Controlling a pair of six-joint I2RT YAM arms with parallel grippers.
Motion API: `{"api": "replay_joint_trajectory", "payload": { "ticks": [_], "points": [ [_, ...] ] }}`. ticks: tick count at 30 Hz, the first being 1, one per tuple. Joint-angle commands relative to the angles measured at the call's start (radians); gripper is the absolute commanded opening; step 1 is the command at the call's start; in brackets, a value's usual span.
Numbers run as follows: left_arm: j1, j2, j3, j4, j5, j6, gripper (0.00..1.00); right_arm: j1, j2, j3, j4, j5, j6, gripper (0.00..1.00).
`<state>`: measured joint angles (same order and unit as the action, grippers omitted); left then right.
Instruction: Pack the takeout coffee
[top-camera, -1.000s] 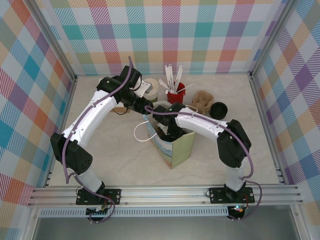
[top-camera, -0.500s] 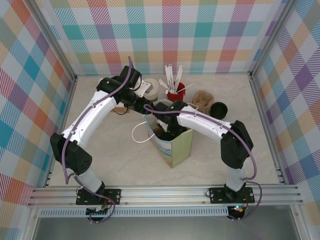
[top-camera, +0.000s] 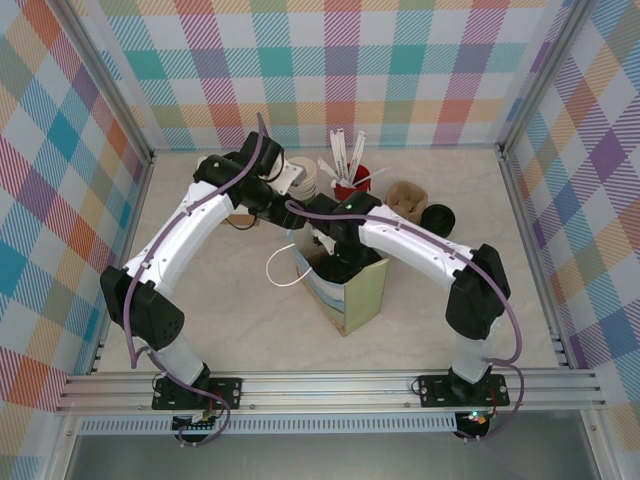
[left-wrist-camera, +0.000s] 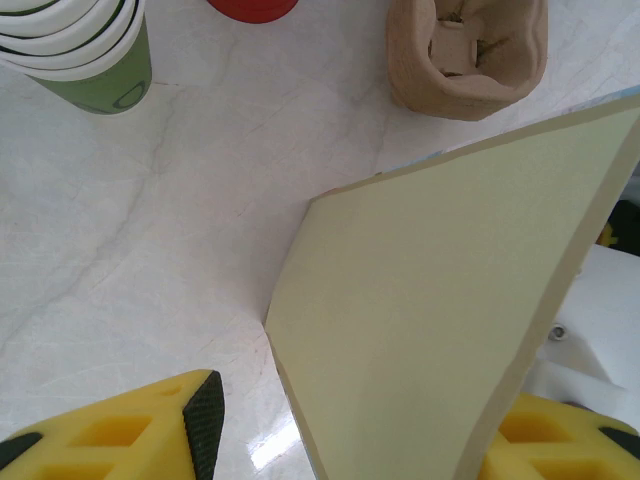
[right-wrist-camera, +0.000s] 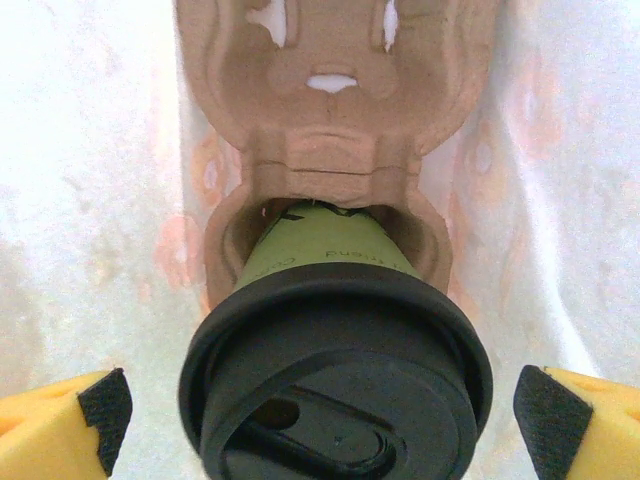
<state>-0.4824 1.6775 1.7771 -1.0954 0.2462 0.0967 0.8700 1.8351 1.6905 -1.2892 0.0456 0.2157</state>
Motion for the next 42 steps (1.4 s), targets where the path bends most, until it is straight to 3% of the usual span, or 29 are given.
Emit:
{"api": "replay_joint_trajectory", "payload": {
  "ticks": [1,42],
  "points": [
    [0.003,-0.027,-0.009,0.002,0.015,-0.001,0.54,0.0,-0.047,0.048,-0.055,0.007,-0.014,1.0],
    [0.003,-0.023,-0.014,0.008,0.016,-0.008,0.54,-0.001,-0.119,0.36,-0.231,0.032,-0.016,1.0]
  ]
}}
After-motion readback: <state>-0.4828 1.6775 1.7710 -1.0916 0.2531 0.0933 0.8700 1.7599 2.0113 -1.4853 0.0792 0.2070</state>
